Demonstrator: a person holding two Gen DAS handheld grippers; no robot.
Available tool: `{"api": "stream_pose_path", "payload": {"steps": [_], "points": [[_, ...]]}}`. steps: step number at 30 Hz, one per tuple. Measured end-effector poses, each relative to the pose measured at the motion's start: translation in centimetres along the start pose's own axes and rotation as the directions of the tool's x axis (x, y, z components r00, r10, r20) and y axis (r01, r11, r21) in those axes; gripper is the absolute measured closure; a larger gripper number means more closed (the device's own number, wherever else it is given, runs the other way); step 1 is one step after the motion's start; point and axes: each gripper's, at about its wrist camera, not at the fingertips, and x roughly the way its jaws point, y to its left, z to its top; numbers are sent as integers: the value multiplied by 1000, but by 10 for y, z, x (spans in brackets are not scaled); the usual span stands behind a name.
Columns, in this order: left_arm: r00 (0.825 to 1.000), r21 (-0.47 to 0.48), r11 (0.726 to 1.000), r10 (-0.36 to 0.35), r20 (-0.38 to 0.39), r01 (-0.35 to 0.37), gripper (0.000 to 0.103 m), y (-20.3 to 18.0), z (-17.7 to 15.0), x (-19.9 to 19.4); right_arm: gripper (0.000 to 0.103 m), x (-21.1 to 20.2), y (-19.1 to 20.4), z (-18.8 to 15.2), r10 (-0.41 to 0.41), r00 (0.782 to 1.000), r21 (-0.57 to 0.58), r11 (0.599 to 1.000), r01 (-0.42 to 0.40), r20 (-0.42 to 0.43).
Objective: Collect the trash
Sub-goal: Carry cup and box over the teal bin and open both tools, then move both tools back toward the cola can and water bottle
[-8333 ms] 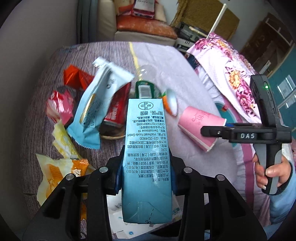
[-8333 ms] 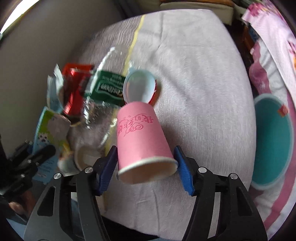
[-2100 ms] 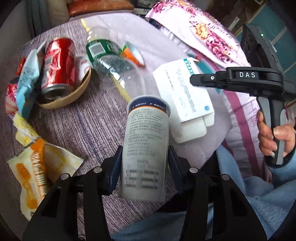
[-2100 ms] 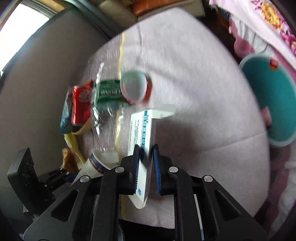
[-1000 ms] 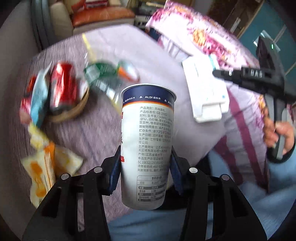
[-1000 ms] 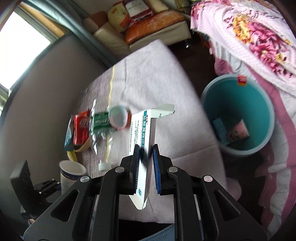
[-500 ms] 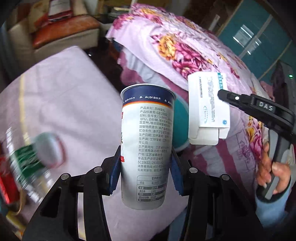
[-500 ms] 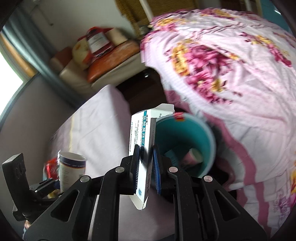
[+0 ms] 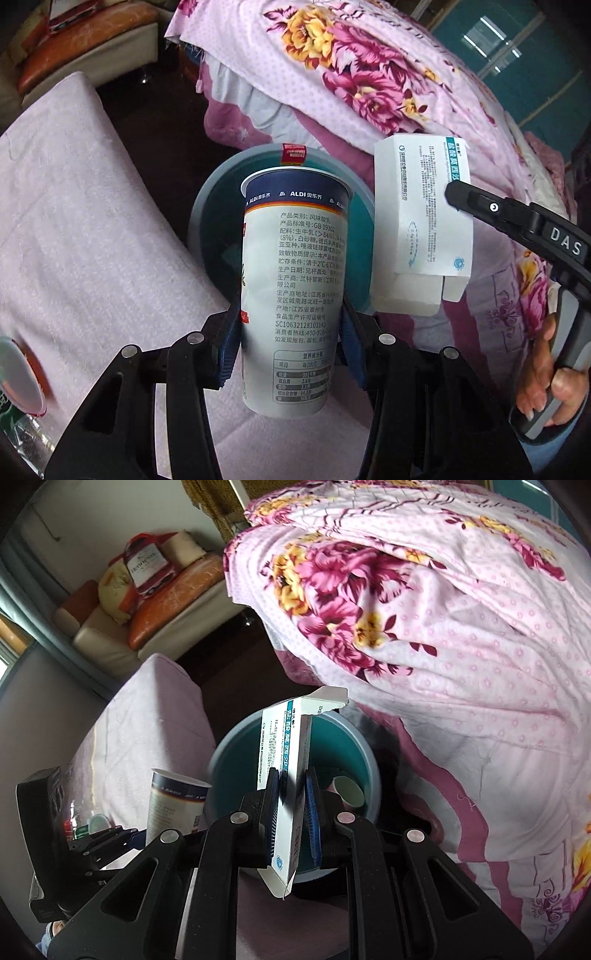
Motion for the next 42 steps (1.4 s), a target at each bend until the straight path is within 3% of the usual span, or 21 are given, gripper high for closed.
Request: {"api": "stream_pose_path", "payload": {"steps": [1, 4, 5, 16, 19, 23, 25, 29, 30, 42], "points": [[1000, 0, 1000, 3, -4, -3, 52, 0, 0, 1, 89, 1, -1, 0, -3, 1000, 1, 1000, 3, -3], [1000, -5, 1000, 12, -1, -12, 31, 1, 1, 6, 89, 5, -2, 0, -8, 1000, 4, 1000, 8, -13], [1000, -4, 1000, 19, 3, -19, 29, 2, 0, 5, 89, 7, -3, 0, -8, 1000, 4, 1000, 8, -16], [1000, -33, 999, 19, 11, -18, 24, 19, -14, -6, 89, 27, 9, 2, -5, 999, -6, 1000, 5, -52], [1000, -39, 999, 24, 12, -23, 16, 23, -21, -8, 88, 29, 11, 3, -8, 998, -11, 1000, 7, -58], [1000, -49, 999, 25, 15, -24, 16, 29, -28, -11, 84, 33, 14, 2, -7, 997, -9, 1000, 6, -77], [1000, -59, 998, 19, 13, -19, 15, 32, -31, -13, 55, 35, 16, 2, -5, 996, -2, 1000, 5, -85], [1000, -81, 997, 21, 22, -19, 15, 39, -40, -20, 42, 34, 20, -2, -11, 996, -4, 1000, 10, -91], [1000, -87, 996, 20, 24, -18, 15, 40, -42, -22, 35, 34, 21, -2, -10, 995, -3, 1000, 10, -97], [995, -169, 985, 35, 90, -19, 14, 73, -71, -66, 30, 22, 69, -18, 22, 991, -68, 997, -31, -133]]}}
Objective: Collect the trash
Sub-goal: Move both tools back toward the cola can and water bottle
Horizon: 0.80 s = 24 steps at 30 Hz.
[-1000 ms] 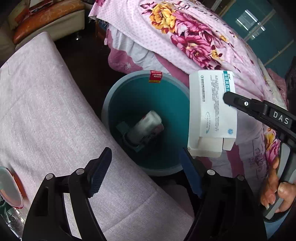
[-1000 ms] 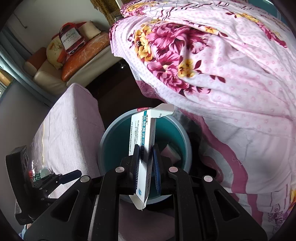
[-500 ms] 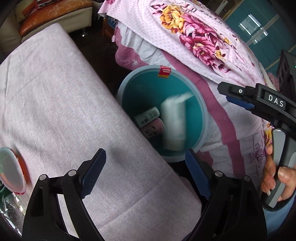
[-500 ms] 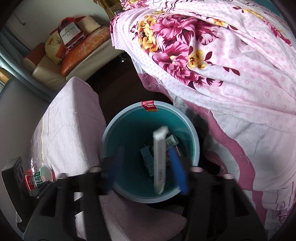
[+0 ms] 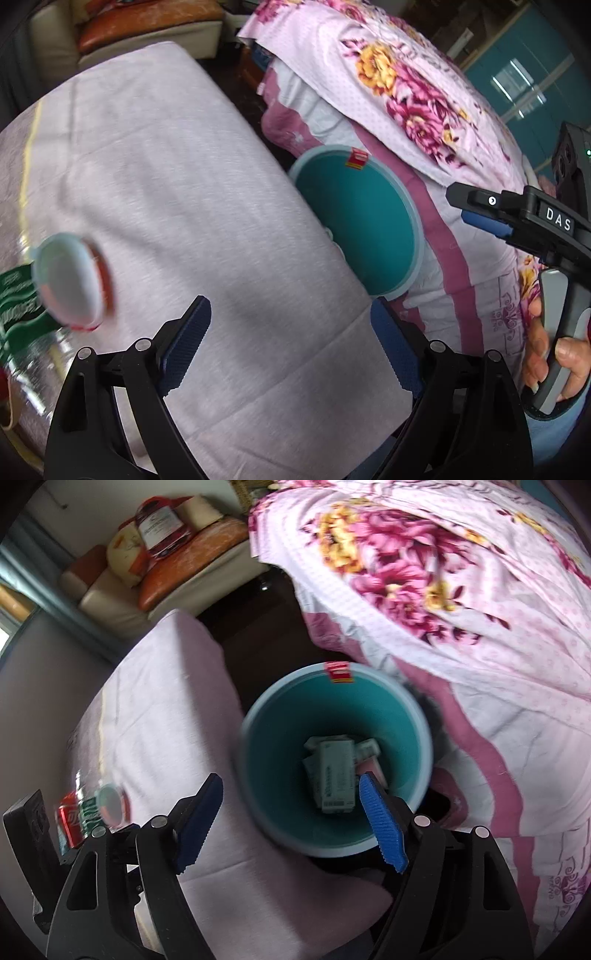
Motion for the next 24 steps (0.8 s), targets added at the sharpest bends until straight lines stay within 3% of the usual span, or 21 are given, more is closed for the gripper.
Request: {"api": "stream_pose_path", "payload": {"steps": [17, 24], "points": [[987, -147, 987, 81, 140, -60, 14, 93, -49, -96, 29, 7, 125, -40, 69, 992, -188, 978, -88, -107], [968, -239, 967, 144, 207, -93, 14, 142, -78, -139, 28, 26, 187, -59, 83, 980, -279, 951, -132, -182]]}}
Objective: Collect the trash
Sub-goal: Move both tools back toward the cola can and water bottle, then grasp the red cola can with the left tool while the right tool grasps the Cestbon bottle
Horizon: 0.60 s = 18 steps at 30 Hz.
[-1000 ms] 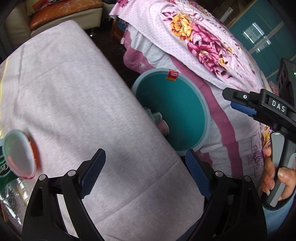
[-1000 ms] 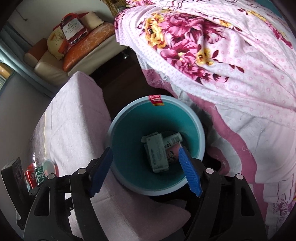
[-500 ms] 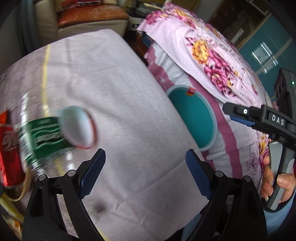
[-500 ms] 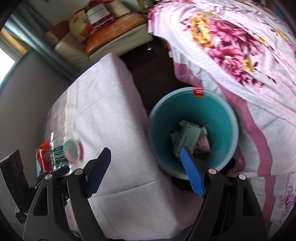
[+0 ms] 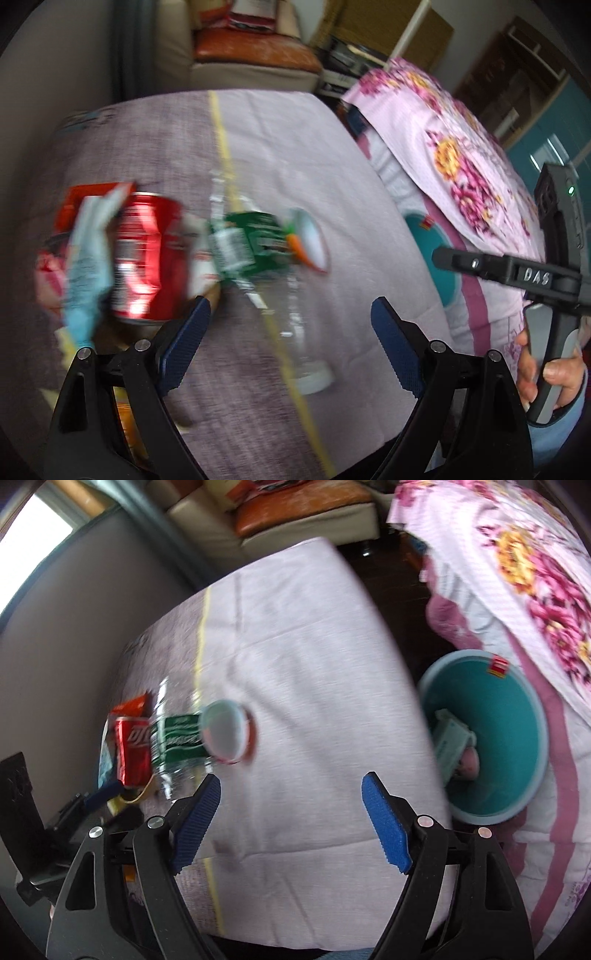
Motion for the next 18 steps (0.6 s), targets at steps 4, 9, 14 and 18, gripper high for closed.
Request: {"api": "stream_pose_path", "payload": {"steps": [4, 9, 14, 18], "points": [[999, -54, 998, 28, 26, -26, 14, 33, -1, -14, 28, 16, 29, 0, 11, 999, -48, 999, -13, -38], [999, -109, 993, 39, 31, -35, 13, 64, 0, -18, 27, 36, 56, 0, 38, 995, -73, 996, -45, -95], [999, -155, 987, 36, 37, -29, 13, 92, 0, -20, 27, 61, 79, 1, 71, 985, -93, 992, -86, -160], [998, -195, 980, 39, 53, -28, 13, 114, 0, -25, 27, 81, 89, 3, 70, 978, -95, 991, -91, -198]]}}
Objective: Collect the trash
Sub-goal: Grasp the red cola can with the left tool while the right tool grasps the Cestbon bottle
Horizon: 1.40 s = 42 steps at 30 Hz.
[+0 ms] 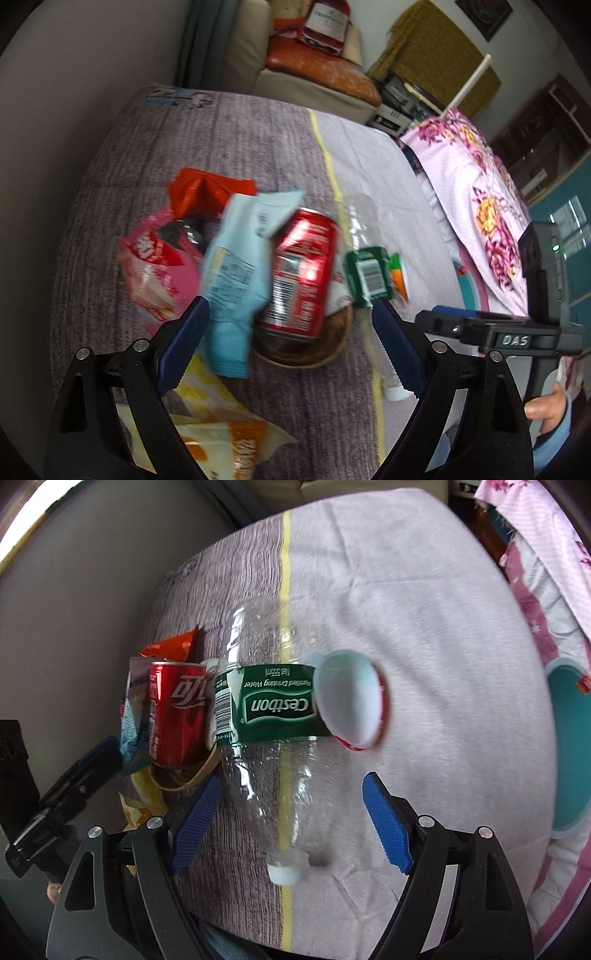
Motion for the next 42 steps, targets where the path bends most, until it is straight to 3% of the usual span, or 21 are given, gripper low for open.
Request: {"api": "stream_pose_path", "payload": {"steps": [7, 15, 17, 21, 26, 28, 30, 33, 38, 42], "points": [[1000, -25, 1000, -9, -12, 8, 13, 17, 2, 5, 27, 30, 5, 9, 35, 998, 22, 999, -34, -49], [1000, -24, 1000, 2, -10, -3, 13, 26, -3, 2, 22, 54, 7, 18, 62, 997, 46, 997, -60, -41], [1000, -19, 1000, 8, -9, -8, 13, 25, -5, 1, 25, 50, 9, 15, 42, 999, 16, 999, -42, -8], [1000, 21, 1000, 19, 12, -20, 13, 15, -5, -9, 25, 34, 10, 11, 90, 996, 23, 996, -91, 14], [999, 107, 994, 8, 54, -13, 13, -11, -2, -23, 25, -8, 11, 8, 110, 988, -6, 994, -110, 108], [998, 150, 989, -6, 63, -3, 18, -26, 0, -23, 25, -20, 7, 8, 113, 985, -9, 994, -113, 133], [999, 191, 981, -23, 40, 15, 34, -40, 2, -16, 25, -32, -4, 4, 97, 982, 2, 995, -98, 161], [1000, 238, 971, -26, -10, 28, 46, -56, 6, 5, 25, -38, -21, 0, 96, 980, 40, 994, -104, 173], [997, 223, 974, 46, -55, -33, 46, -49, 17, 37, 25, -45, -44, -5, 105, 978, 75, 990, -120, 180], [994, 202, 976, 96, -49, -84, 45, -40, 22, 46, 25, -42, -55, 0, 120, 976, 88, 986, -138, 183]]}}
